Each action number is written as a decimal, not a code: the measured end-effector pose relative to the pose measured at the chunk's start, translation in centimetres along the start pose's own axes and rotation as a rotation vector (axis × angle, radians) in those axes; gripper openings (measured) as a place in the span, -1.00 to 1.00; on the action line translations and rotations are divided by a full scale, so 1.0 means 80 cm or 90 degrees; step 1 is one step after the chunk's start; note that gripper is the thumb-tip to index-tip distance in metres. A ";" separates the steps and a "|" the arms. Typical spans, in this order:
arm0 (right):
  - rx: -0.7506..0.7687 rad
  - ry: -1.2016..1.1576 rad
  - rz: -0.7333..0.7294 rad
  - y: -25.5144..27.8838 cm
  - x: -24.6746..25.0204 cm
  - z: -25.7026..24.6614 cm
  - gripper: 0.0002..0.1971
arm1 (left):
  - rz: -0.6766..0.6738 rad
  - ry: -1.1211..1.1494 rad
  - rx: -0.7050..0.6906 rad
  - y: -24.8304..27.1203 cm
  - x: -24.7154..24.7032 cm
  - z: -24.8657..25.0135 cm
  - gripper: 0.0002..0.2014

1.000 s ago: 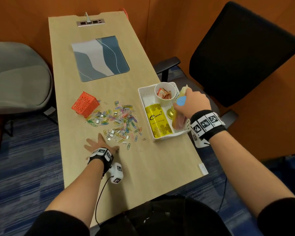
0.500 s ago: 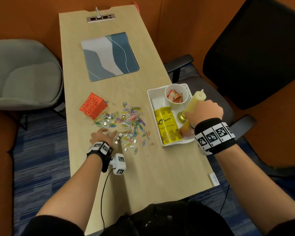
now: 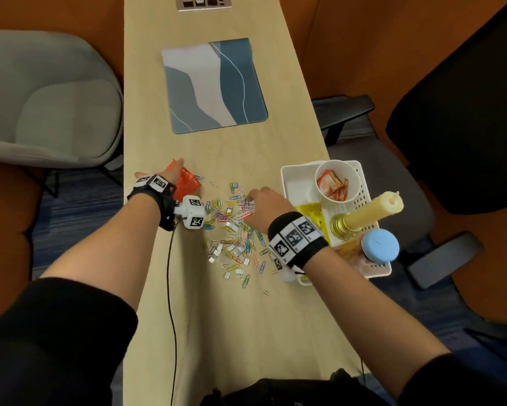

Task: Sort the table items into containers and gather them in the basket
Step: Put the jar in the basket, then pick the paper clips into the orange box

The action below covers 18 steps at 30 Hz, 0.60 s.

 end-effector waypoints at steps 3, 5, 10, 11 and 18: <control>-0.006 0.026 -0.011 -0.054 -0.029 -0.006 -0.27 | -0.116 0.004 -0.049 -0.015 -0.023 0.012 -0.25; -0.023 0.059 -0.009 -0.081 -0.042 -0.009 -0.13 | -0.120 0.036 -0.050 -0.027 -0.024 0.011 -0.27; -0.032 0.165 0.002 -0.115 -0.068 -0.022 -0.28 | 0.025 0.132 0.019 -0.036 0.001 -0.013 0.21; -0.025 0.185 0.022 -0.115 -0.070 -0.025 -0.39 | 0.043 0.114 -0.009 -0.030 0.004 -0.015 0.24; 0.082 0.199 0.066 -0.100 -0.073 -0.032 -0.71 | -0.065 0.241 -0.209 -0.011 0.024 -0.067 -0.05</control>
Point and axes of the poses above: each hand's wrist, its own y-axis away from the middle knuckle, its own x-axis out of the back of the hand, z = x × y, the point moved 3 cm from there along -y, towards the middle knuckle, and after that the axes turned 14 degrees about -z, right-handed, at the moved point
